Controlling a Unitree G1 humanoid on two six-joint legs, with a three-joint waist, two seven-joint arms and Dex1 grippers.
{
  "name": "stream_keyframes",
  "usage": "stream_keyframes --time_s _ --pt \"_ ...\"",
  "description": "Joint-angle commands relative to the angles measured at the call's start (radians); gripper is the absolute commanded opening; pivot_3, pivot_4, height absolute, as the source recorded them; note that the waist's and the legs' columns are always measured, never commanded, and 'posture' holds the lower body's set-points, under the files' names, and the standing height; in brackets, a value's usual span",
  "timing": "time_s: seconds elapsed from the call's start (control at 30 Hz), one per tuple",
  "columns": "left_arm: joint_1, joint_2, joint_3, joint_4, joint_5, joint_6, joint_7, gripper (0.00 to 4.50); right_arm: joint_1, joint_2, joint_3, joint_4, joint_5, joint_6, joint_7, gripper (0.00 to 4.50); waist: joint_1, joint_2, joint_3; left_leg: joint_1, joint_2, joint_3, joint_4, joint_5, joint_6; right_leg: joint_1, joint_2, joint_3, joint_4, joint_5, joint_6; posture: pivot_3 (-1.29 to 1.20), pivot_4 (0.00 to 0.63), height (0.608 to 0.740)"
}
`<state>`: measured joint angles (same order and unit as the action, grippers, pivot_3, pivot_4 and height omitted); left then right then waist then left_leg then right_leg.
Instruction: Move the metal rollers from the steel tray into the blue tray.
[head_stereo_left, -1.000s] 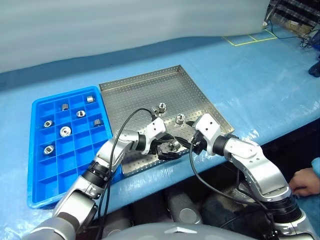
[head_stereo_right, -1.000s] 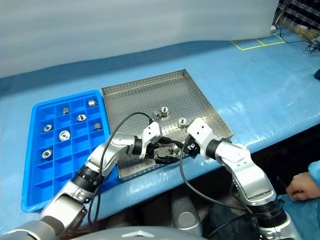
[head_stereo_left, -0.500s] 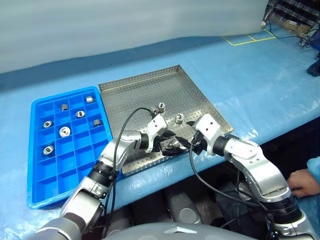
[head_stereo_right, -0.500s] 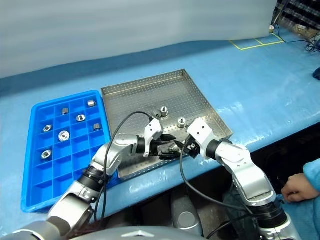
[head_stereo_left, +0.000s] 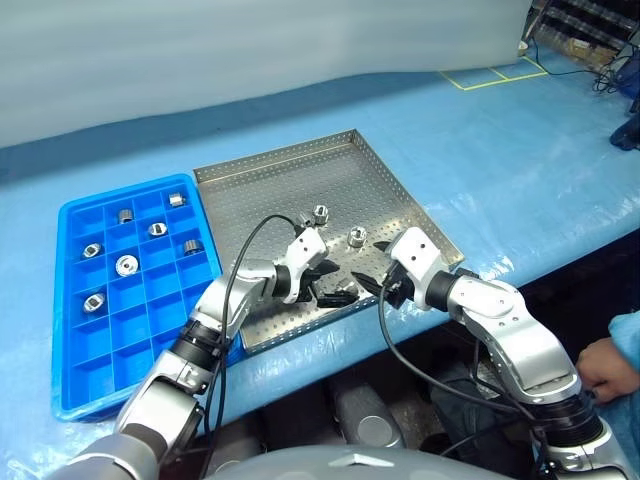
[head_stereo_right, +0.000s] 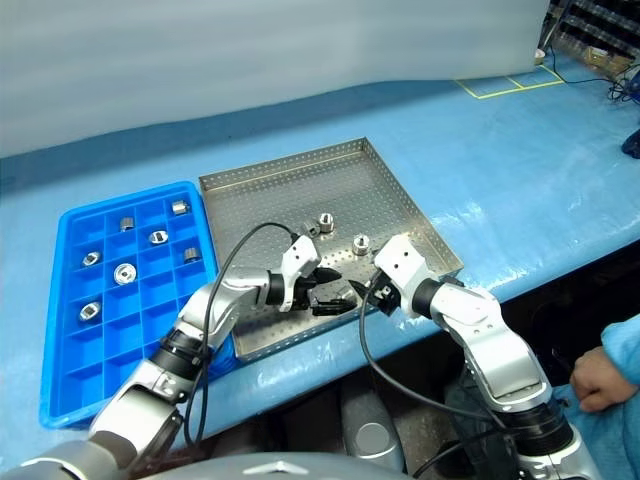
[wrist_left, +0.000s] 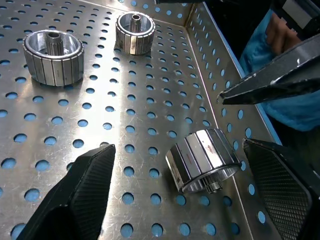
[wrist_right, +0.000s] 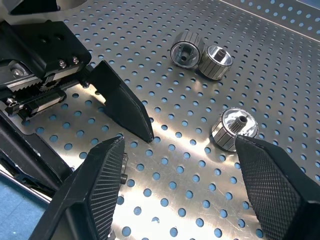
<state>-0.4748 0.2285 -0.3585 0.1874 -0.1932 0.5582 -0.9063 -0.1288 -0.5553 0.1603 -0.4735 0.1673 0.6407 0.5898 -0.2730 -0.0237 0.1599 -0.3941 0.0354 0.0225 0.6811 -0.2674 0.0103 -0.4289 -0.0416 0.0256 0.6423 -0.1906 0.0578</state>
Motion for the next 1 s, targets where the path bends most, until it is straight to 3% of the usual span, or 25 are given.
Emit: stream_keyframes --time_s 0.03,0.17,0.23,0.4,0.47,0.53,1.0 --pt "0.003 -0.018 -0.016 -0.018 0.008 -0.012 0.01 4.44 -0.002 -0.002 -0.013 -0.027 0.0 -0.021 -0.002 3.69 0.0 0.0 0.0 0.0 0.0 0.0 0.0 0.0 0.0 0.0 0.0 0.0 0.0 0.0 0.0 -0.33 0.15 0.74" --pt "0.002 -0.023 -0.007 -0.012 0.012 -0.012 0.025 3.91 0.0 -0.001 -0.014 -0.028 -0.001 -0.021 -0.004 3.69 0.0 0.0 0.0 0.0 0.0 0.0 0.0 0.0 0.0 0.0 0.0 0.0 0.0 0.0 0.0 -0.34 0.15 0.74" --pt "0.004 -0.018 -0.01 -0.02 0.016 -0.013 0.02 3.29 -0.003 -0.001 -0.013 -0.025 -0.002 -0.022 -0.003 3.69 -0.002 0.0 0.0 0.0 0.0 0.0 0.0 0.0 0.0 0.0 0.0 0.0 0.0 0.0 0.0 -0.34 0.15 0.74" --pt "0.013 -0.012 -0.005 -0.029 0.009 -0.013 0.018 3.15 -0.009 0.003 -0.008 -0.011 -0.004 -0.028 -0.002 3.69 -0.008 0.0 0.0 0.0 0.0 0.0 0.0 0.0 0.0 0.0 0.0 0.0 0.0 0.0 0.0 -0.33 0.15 0.74" --pt "0.013 -0.011 -0.001 -0.031 0.007 -0.014 0.02 2.77 -0.012 0.007 -0.007 0.002 -0.004 -0.032 0.0 3.69 -0.008 0.0 0.0 0.0 0.0 0.0 0.0 0.0 0.0 0.0 0.0 0.0 0.0 0.0 0.0 -0.32 0.15 0.74" --pt "0.015 -0.011 0.005 -0.037 0.008 -0.016 0.027 2.1 -0.014 0.01 -0.005 0.014 -0.003 -0.037 0.003 3.69 -0.008 0.0 0.0 0.0 0.0 0.0 0.0 0.0 0.0 0.0 0.0 0.0 0.0 0.0 0.0 -0.32 0.15 0.74" --pt "0.059 0.02 0.112 -0.178 -0.04 0.001 0.09 2.1 -0.077 0.025 0.014 0.116 -0.005 -0.055 0.036 3.69 0.003 0.0 0.0 0.0 0.0 0.0 0.0 0.0 0.0 0.0 0.0 0.0 0.0 0.0 0.001 -0.26 0.15 0.74"
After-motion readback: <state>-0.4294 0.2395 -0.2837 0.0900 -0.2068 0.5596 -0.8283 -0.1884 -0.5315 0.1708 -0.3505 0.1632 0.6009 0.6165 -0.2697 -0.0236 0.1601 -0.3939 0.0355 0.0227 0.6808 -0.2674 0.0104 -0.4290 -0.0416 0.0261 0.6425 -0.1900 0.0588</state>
